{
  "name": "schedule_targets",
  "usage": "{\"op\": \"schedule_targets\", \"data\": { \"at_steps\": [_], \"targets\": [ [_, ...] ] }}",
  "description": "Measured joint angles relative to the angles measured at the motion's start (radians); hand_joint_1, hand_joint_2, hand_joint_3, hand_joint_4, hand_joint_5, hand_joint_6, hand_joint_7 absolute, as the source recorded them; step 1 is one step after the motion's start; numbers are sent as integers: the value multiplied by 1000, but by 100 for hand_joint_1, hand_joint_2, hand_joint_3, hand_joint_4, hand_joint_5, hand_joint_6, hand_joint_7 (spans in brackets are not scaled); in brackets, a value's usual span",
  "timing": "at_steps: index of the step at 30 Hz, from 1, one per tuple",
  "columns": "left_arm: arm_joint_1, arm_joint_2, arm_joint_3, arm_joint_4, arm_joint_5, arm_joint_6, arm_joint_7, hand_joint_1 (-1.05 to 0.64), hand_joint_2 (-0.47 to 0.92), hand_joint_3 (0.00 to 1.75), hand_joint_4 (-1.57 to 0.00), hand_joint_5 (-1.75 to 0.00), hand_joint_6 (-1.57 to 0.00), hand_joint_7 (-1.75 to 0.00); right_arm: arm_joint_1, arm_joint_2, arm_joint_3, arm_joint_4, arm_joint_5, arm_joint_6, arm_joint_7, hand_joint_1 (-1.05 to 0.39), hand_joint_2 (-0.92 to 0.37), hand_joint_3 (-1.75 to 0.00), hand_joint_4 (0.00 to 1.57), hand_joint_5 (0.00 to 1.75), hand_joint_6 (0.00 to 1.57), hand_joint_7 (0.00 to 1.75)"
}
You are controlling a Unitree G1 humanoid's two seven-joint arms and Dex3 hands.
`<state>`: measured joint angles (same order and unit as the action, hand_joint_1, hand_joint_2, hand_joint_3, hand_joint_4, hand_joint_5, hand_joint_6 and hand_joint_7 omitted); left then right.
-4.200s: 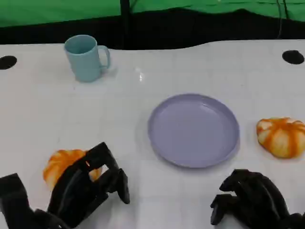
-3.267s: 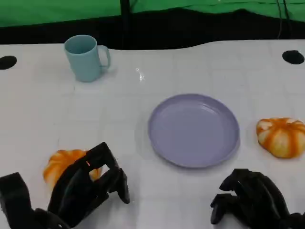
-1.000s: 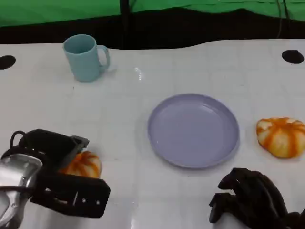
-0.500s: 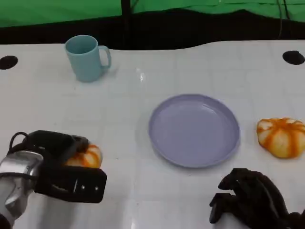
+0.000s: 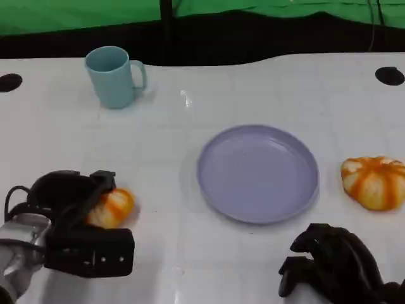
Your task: Grasp the bread from the table and place it into the plate.
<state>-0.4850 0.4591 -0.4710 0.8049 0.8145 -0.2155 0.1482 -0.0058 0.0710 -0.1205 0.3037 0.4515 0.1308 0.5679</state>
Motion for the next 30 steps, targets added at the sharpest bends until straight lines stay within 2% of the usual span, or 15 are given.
{"op": "schedule_targets", "data": {
  "at_steps": [7, 8, 10, 13, 14, 15, 17, 19, 24, 30],
  "targets": [
    [25, -8, 5, 15, -19, -64, 115, -29, 88, 61, -69, -175, -49, -168, 0, -1, 0, 2, 0, 0, 1, -103, -72, 0, 155, 79, 157, 37],
    [33, -11, 11, 8, -31, -73, 131, -29, 88, 61, -69, -175, -49, -165, 0, -1, -1, 2, 0, 0, 2, -103, -72, 0, 155, 79, 157, 37],
    [43, -17, 22, -10, -45, -92, 155, -29, 89, 58, -71, -175, -57, -149, 0, -1, -1, 2, 0, 0, 2, -103, -73, 0, 155, 78, 157, 38],
    [53, -22, 47, -50, -82, -111, 157, -29, 89, 56, -71, -175, -58, -149, -2, -1, -2, 5, 0, 0, 2, -103, -73, -1, 155, 78, 157, 37],
    [55, -25, 57, -64, -97, -116, 157, -26, 84, 60, -71, -175, -53, -164, -2, -2, -2, 6, 0, -1, 2, -103, -73, -1, 155, 78, 157, 37],
    [59, -32, 75, -78, -127, -124, 153, -25, 82, 63, -71, -175, -51, -169, -2, -2, -1, 6, 0, -1, 2, -103, -73, 0, 155, 78, 157, 37],
    [68, -50, 110, -103, -193, -147, 139, -24, 70, 81, -72, -175, -53, -173, -2, -2, -1, 6, 0, -1, 2, -103, -73, 0, 155, 78, 157, 38],
    [74, -69, 143, -126, -268, -175, 98, -24, 65, 91, -72, -175, -53, -174, -2, -2, -1, 5, 0, -1, 2, -103, -72, 0, 155, 78, 157, 38],
    [78, -97, 187, -173, -363, -187, 6, -26, 59, 98, -74, -175, -58, -170, -2, -1, -1, 5, 0, -1, 2, -104, -72, 0, 155, 79, 157, 38],
    [70, -119, 197, -234, -378, -187, -25, -24, 54, 103, -76, -175, -61, -167, -2, -1, -1, 8, -1, -2, 2, -104, -73, 0, 155, 79, 157, 39]
  ]
}}
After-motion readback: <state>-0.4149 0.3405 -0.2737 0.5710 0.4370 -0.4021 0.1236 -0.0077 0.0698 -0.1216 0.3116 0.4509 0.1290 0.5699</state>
